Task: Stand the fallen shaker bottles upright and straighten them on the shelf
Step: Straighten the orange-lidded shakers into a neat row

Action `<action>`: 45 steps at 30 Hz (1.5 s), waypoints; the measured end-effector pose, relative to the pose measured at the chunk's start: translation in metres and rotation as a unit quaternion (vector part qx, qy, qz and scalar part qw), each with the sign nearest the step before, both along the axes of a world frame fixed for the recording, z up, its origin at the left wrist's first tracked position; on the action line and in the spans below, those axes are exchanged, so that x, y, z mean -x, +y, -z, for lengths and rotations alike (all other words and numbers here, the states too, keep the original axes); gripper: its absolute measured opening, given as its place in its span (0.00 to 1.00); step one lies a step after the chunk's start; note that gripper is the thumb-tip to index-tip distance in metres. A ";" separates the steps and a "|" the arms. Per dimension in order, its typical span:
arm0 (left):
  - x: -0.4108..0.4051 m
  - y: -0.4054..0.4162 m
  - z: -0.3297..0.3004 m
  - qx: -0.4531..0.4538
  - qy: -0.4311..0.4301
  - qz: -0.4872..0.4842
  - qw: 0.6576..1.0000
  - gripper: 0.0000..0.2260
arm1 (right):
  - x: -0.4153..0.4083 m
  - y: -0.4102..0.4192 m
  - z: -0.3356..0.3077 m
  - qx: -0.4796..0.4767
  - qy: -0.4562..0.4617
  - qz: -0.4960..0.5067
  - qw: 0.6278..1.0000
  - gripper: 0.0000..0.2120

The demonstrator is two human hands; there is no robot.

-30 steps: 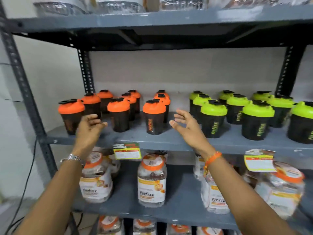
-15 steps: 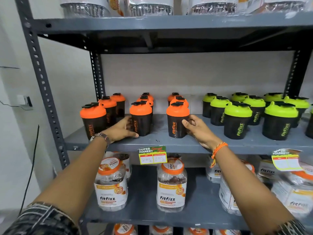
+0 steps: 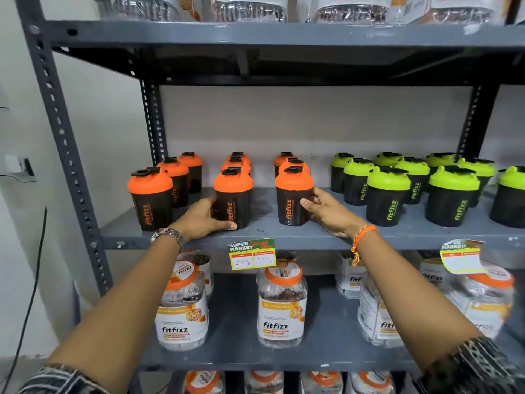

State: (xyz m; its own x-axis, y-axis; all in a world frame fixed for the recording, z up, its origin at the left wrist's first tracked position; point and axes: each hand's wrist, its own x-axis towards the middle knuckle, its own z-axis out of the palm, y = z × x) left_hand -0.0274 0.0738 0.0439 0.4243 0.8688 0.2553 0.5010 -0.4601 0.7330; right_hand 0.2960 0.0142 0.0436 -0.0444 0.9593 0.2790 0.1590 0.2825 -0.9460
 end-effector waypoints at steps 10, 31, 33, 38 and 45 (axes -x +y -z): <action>-0.002 -0.003 0.012 -0.046 0.013 -0.057 0.997 0.36 | -0.015 -0.007 0.001 0.022 0.044 -0.073 0.996 0.29; 0.000 -0.006 0.011 -0.041 0.022 -0.053 0.998 0.34 | -0.018 -0.006 0.005 0.027 0.011 -0.038 0.999 0.25; 0.001 -0.005 0.012 -0.043 0.022 -0.050 0.998 0.34 | -0.016 -0.006 0.005 0.025 0.005 -0.036 0.999 0.24; 0.003 -0.006 0.012 -0.032 0.022 -0.042 0.998 0.39 | -0.014 -0.010 0.003 0.018 0.006 -0.038 0.999 0.24; 0.006 0.002 0.016 -0.030 0.006 -0.030 0.999 0.51 | -0.009 -0.018 -0.002 0.019 0.028 -0.046 0.998 0.23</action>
State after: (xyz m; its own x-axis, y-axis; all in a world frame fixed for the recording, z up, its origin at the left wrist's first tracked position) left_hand -0.0331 0.0762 0.0280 0.3754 0.8761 0.3024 0.5382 -0.4717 0.6985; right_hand 0.3054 -0.0039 0.0452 -0.1186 0.9616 0.2475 0.0804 0.2578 -0.9629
